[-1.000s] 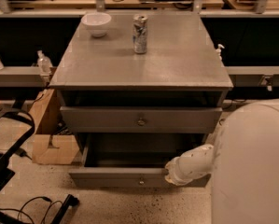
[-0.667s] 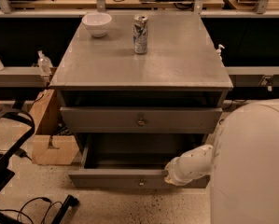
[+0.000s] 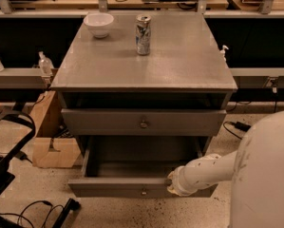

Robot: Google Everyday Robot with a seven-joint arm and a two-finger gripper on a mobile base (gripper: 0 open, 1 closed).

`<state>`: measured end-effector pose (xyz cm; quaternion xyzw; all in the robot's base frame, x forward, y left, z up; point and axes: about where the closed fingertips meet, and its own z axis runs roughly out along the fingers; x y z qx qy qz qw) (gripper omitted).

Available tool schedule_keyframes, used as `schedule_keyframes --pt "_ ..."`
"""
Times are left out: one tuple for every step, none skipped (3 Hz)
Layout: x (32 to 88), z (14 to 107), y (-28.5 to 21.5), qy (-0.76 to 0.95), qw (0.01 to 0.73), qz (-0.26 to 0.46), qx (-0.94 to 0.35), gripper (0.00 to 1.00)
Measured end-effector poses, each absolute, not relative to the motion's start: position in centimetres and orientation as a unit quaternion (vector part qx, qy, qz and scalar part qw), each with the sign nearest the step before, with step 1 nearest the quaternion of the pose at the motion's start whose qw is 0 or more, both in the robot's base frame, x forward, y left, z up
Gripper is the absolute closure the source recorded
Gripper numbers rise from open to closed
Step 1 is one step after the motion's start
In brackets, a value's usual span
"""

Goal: Open middle drawer

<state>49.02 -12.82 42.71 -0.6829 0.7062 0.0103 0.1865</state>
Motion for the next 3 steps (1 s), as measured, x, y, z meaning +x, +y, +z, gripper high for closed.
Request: schedule_keyframes --pt "46.88 42.48 -12.34 0.710 0.189 0.031 -0.678 1.00" --pt "46.97 42.58 -12.34 0.710 0.189 0.031 -0.678 1.00" --pt "46.96 42.65 -12.34 0.710 0.189 0.031 -0.678 1.00"
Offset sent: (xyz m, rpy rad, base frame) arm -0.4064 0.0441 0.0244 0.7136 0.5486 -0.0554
